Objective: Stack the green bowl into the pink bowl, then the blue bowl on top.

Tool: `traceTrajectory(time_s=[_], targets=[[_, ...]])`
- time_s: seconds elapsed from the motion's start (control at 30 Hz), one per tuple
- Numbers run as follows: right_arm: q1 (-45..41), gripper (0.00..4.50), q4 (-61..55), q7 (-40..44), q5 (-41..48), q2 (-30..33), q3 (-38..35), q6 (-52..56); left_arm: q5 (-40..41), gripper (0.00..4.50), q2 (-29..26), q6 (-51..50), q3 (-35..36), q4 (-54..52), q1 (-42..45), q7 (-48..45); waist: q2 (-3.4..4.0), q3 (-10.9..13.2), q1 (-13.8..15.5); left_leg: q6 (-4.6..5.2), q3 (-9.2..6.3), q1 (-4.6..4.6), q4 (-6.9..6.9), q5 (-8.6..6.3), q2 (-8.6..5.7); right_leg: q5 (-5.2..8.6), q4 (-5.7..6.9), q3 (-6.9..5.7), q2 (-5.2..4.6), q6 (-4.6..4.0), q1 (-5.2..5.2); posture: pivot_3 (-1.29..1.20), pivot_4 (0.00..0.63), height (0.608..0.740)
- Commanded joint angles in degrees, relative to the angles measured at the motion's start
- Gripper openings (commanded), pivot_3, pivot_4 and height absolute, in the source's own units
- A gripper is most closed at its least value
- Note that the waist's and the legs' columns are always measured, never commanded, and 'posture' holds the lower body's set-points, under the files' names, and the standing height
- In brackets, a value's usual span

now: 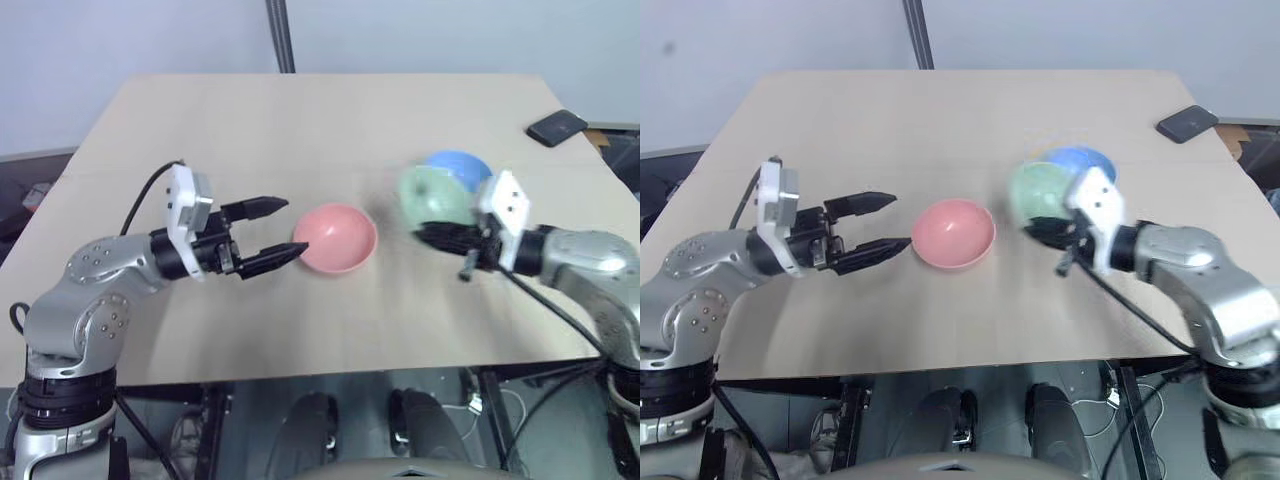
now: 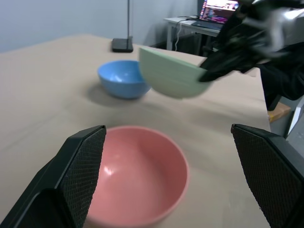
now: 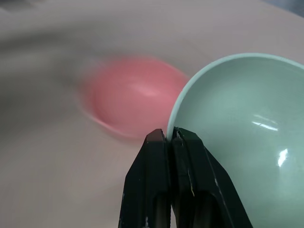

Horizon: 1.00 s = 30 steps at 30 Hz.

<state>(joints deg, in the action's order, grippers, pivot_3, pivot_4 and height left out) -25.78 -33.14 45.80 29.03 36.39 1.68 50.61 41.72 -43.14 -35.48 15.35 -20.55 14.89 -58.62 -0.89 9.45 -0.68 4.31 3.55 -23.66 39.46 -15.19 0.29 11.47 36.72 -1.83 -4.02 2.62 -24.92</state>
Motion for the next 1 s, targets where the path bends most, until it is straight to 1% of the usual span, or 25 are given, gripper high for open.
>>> traceTrajectory(time_s=[0.03, 0.13, 0.2, 0.3, 0.33, 0.37, 0.4, 0.47, 0.5, 0.53, 0.6, 0.67, 0.7, 0.77, 0.87, 0.93, 1.0], targets=[[-4.1, 0.00, 6.6, 5.2, -4.6, -1.4, 10.6, -8.7, -1.5, 4.46, -1.0, 3.0, 2.0, 1.6, -1.3, 0.4, -0.04, 0.0, 0.6, 0.00, -0.01, -0.03, 0.01, 0.00, -0.07, 0.00, -0.02, -0.03, -0.07, -0.01, 0.00, 0.00, 0.150, 0.739], [-7.5, 0.00, 15.8, 5.8, -8.6, -6.8, 16.7, -14.7, -2.8, 4.46, -1.5, 4.5, 2.3, 2.8, -2.5, 0.4, -0.09, 0.0, 0.4, 0.00, 0.01, -0.03, 0.02, 0.00, -0.10, 0.01, -0.04, -0.02, -0.08, -0.04, 0.01, 0.00, 0.150, 0.739], [-9.3, 0.00, 20.6, 6.9, -11.5, -8.5, 19.2, -18.4, -2.5, 4.46, -1.7, 4.5, 2.9, 2.3, -3.1, 0.7, -0.09, 0.0, 0.2, -0.02, 0.00, -0.05, 0.01, 0.01, -0.08, -0.01, 0.00, -0.03, -0.05, -0.03, -0.04, 0.00, 0.150, 0.739], [-10.6, 1.00, 23.2, 7.3, -12.2, -10.2, 19.0, -21.0, -1.9, 4.50, -1.7, 4.4, 3.5, 0.9, -4.7, 1.4, -0.08, 0.0, 0.2, -0.04, -0.01, -0.07, -0.01, 0.02, -0.07, -0.01, 0.02, -0.04, -0.06, -0.03, -0.08, 0.00, 0.150, 0.739], [-10.7, 1.54, 22.8, 7.3, -12.0, -10.5, 18.5, -21.0, -1.8, 4.50, -1.6, 4.6, 3.5, 0.3, -5.3, 1.6, -0.08, 0.0, 0.2, -0.04, -0.01, -0.08, -0.01, 0.01, -0.07, -0.02, 0.01, -0.04, -0.07, -0.03, -0.08, 0.00, 0.150, 0.739], [-10.6, 1.92, 22.4, 7.3, -11.9, -10.7, 18.1, -21.3, -2.0, 4.50, -1.5, 4.8, 3.5, -0.1, -5.7, 1.9, -0.08, 0.0, 0.2, -0.04, -0.01, -0.08, -0.01, 0.01, -0.08, -0.02, 0.01, -0.05, -0.10, -0.03, -0.07, 0.00, 0.150, 0.739], [-10.4, 2.47, 21.6, 6.5, -11.8, -11.1, 17.3, -21.9, -1.8, 4.50, -1.3, 4.8, 3.4, -0.4, -6.0, 2.2, -0.08, 0.0, 0.2, -0.04, -0.02, -0.08, -0.02, 0.01, -0.07, -0.02, 0.00, -0.05, -0.11, -0.03, -0.08, 0.00, 0.150, 0.739], [-10.0, 3.34, 18.6, 5.8, -9.7, -11.5, 15.2, -20.6, -1.7, 4.50, -0.8, 4.9, 3.2, -0.8, -6.3, 2.8, -0.06, 0.0, 0.2, -0.05, -0.03, -0.08, -0.02, 0.01, -0.07, -0.02, 0.00, -0.06, -0.12, -0.03, -0.08, 0.00, 0.150, 0.739], [-9.7, 3.90, 16.8, 5.6, -8.6, -11.4, 14.0, -19.9, -1.8, 4.50, -0.4, 5.2, 2.9, -1.0, -6.4, 3.1, -0.06, 0.0, 0.3, -0.05, -0.04, -0.09, -0.02, 0.01, -0.08, -0.02, 0.01, -0.08, -0.14, -0.04, -0.08, 0.00, 0.150, 0.739], [-9.5, 4.26, 14.7, 5.5, -6.9, -11.0, 12.3, -18.6, -1.8, 4.50, 0.0, 5.3, 2.5, -1.0, -6.2, 3.5, -0.07, 0.0, 0.3, -0.06, -0.05, -0.08, -0.03, 0.01, -0.07, -0.02, 0.01, -0.08, -0.14, -0.04, -0.08, 0.00, 0.150, 0.739], [-9.5, 4.26, 12.1, 4.9, -4.6, -10.6, 9.9, -16.4, -2.0, 4.50, 0.6, 5.6, 1.9, -1.0, -5.9, 4.1, -0.07, 0.0, 0.3, -0.06, -0.06, -0.07, -0.03, 0.00, -0.07, -0.02, 0.02, -0.10, -0.16, -0.05, -0.07, 0.00, 0.150, 0.739], [-9.6, 4.26, 12.1, 2.3, -3.4, -10.7, 6.4, -14.8, -2.1, 4.50, 1.3, 5.9, 1.4, -0.7, -5.3, 4.5, -0.08, 0.0, 0.3, -0.06, -0.07, -0.06, -0.04, 0.00, -0.07, -0.03, 0.02, -0.11, -0.19, -0.05, -0.06, 0.00, 0.150, 0.739], [-9.8, 4.26, 13.1, 1.3, -3.2, -10.5, 4.6, -14.3, -2.0, 4.50, 1.6, 6.0, 1.2, -0.5, -4.9, 4.7, -0.07, 0.0, 0.3, -0.06, -0.06, -0.06, -0.04, 0.00, -0.07, -0.03, 0.01, -0.11, -0.21, -0.05, -0.06, 0.00, 0.150, 0.739], [-10.3, 4.26, 17.1, -1.0, -5.9, -9.2, 2.8, -15.2, -2.1, 4.50, 2.1, 6.3, 0.8, -0.1, -4.4, 5.0, -0.07, 0.0, 0.3, -0.06, -0.05, -0.06, -0.04, 0.00, -0.08, -0.02, 0.01, -0.12, -0.23, -0.08, -0.06, 0.00, 0.150, 0.739], [-12.4, 4.26, 29.3, -7.2, -15.2, -7.3, 3.7, -21.3, -2.3, 4.50, 2.9, 6.8, 0.2, 0.1, -3.5, 6.0, -0.07, 0.0, 0.2, -0.06, -0.01, -0.04, -0.04, 0.00, -0.10, 0.01, 0.01, -0.10, -0.24, -0.15, -0.06, 0.00, 0.150, 0.739], [-14.0, 4.26, 39.3, -10.5, -22.0, -6.1, 6.1, -28.3, -2.0, 4.50, 3.1, 6.6, 0.0, -0.4, -3.2, 6.4, -0.07, 0.0, 0.1, -0.05, 0.03, -0.05, -0.04, 0.00, -0.12, 0.08, 0.01, -0.07, -0.24, -0.27, -0.07, 0.00, 0.150, 0.739], [-16.0, 4.26, 48.6, -13.2, -25.4, -6.8, 6.6, -32.2, -1.8, 4.50, 3.1, 6.4, -0.1, -0.9, -3.2, 6.7, -0.06, 0.0, 0.0, -0.05, 0.06, -0.06, -0.10, 0.01, -0.13, 0.08, 0.01, -0.04, -0.21, -0.27, -0.11, 0.00, 0.150, 0.739]])
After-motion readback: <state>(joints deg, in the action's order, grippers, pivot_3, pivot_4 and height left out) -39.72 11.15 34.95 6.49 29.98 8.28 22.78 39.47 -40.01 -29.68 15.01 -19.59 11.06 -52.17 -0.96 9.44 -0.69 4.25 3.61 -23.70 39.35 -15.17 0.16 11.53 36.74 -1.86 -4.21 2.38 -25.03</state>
